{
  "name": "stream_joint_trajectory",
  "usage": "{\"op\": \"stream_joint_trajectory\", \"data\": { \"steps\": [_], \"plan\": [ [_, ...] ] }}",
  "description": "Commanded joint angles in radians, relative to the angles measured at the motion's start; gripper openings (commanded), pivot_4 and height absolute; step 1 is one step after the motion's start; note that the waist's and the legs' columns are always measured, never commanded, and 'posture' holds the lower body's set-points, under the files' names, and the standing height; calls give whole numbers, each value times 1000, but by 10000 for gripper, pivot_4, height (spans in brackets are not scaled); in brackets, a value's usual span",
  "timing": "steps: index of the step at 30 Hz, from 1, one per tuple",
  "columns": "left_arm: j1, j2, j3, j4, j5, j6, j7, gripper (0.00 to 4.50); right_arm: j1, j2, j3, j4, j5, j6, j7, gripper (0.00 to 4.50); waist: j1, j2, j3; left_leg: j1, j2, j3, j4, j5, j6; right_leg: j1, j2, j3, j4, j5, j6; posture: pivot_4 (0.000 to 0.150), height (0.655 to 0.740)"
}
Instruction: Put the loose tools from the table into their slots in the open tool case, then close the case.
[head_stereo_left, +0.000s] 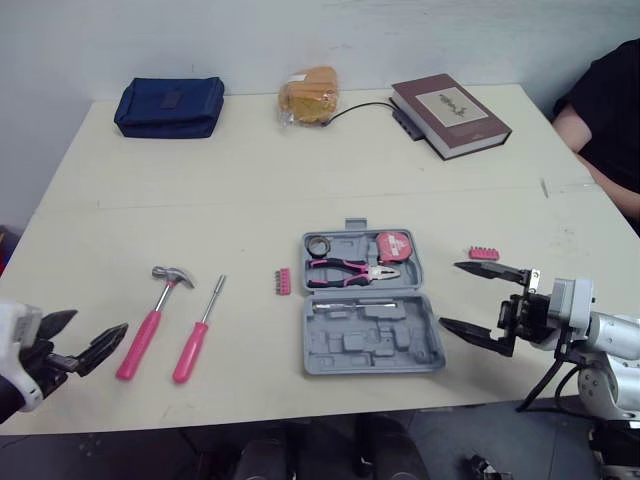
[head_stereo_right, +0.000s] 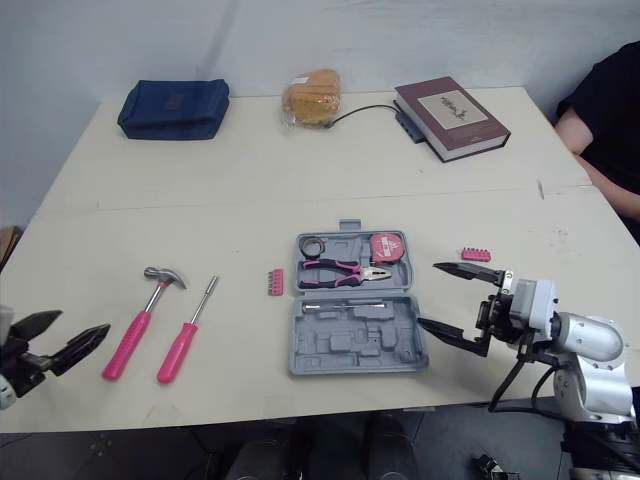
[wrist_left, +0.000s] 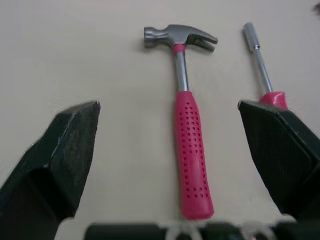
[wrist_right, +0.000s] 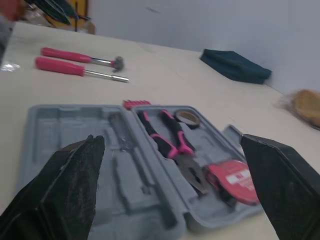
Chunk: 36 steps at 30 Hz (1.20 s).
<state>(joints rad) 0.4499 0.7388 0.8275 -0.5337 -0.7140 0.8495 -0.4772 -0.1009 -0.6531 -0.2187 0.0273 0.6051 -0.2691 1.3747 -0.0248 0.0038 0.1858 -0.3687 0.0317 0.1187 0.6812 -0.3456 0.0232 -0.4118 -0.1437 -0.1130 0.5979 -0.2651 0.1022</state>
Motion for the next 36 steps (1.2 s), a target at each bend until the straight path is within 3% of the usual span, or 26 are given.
{"op": "stream_joint_trajectory", "data": {
  "steps": [1, 6, 19, 23, 29, 36],
  "plan": [
    [-62, 23, -69, 36, 30, 48, 49, 44678, 8, 7, 28, -77, 53, 49, 32, 45000, 1, 0, 0, 0, 0, 0, 0, 0, 0, 0, 0, 0, 0, 0, 0, 1500, 7400],
    [-129, 53, -231, 110, 146, -10, 33, 44678, 7, 46, 80, -114, 46, 54, 46, 45000, 1, 0, 0, 0, 0, 0, 0, 0, -1, 0, 1, -3, 1, 0, 0, 1500, 7400],
    [-225, 58, -382, 223, 240, -11, -5, 44678, 11, 59, 84, -152, 21, 42, 11, 45000, 12, 0, -1, 1, -1, 2, 0, -1, -4, -2, -1, -3, 3, 0, 0, 1500, 7400],
    [-206, 55, -416, 214, 243, -4, -33, 33061, 7, 55, 76, -153, 2, 50, -27, 45000, 22, 1, -1, 1, -1, 2, 0, -1, -4, -2, -2, -3, 3, 0, 0, 1500, 7400],
    [-192, 10, -381, 216, 218, 7, -41, 6465, -13, 50, 74, -120, -23, 35, -43, 45000, 22, 4, -3, 2, -1, 3, 0, -1, -4, -2, -2, -3, 4, 0, 0, 1500, 7400],
    [-230, 10, -323, 194, 280, -183, -49, 5286, -29, 48, 66, -45, -47, -16, -26, 45000, 24, 3, -3, 2, -1, 4, 0, 0, -1, -2, -1, -4, 3, 0, 0, 1500, 7400]
  ]
}}
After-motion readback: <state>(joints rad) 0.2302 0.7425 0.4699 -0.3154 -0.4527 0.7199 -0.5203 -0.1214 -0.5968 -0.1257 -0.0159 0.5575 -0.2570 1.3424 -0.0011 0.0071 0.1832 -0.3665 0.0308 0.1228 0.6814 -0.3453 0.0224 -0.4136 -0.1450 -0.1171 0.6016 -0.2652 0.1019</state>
